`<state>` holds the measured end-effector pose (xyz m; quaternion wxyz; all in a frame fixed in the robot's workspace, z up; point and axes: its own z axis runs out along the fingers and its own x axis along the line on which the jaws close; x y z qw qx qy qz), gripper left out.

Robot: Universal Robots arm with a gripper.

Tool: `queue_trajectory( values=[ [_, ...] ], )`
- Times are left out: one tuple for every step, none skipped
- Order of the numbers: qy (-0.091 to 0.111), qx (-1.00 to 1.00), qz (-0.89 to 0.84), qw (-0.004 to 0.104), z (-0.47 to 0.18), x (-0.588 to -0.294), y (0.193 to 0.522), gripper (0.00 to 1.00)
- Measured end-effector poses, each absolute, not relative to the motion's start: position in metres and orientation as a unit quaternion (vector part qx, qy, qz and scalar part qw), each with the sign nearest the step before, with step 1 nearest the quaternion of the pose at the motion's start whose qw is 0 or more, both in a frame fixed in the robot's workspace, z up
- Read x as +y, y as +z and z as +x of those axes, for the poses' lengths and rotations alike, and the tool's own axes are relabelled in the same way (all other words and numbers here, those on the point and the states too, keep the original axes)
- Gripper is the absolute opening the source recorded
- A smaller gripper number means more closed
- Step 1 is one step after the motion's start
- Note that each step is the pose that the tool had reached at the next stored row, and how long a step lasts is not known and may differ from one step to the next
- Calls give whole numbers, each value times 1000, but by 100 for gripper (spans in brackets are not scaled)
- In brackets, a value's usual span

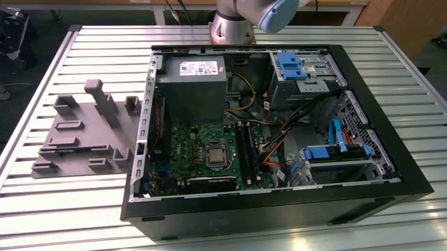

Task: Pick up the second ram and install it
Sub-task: 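Pick up the second ram and move it above second insertion slot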

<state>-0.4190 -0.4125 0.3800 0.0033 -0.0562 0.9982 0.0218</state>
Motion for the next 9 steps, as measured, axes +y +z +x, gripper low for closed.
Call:
queue_trajectory(
  values=[
    [22, 998, -64, 3, -419, -417, 378, 11],
    [22, 997, -72, 2, -419, -417, 378, 11],
    [22, 996, -81, 2, -419, -417, 378, 11],
    [22, 996, -90, 2, -419, -417, 377, 11],
    [22, 995, -99, 2, -419, -417, 377, 11],
    [22, 994, -108, 2, -419, -417, 377, 11],
    [22, 993, -117, 1, -419, -417, 376, 11],
    [22, 992, -126, 1, -419, -417, 376, 11],
    [22, 991, -135, 1, -419, -417, 375, 11]
  ],
)
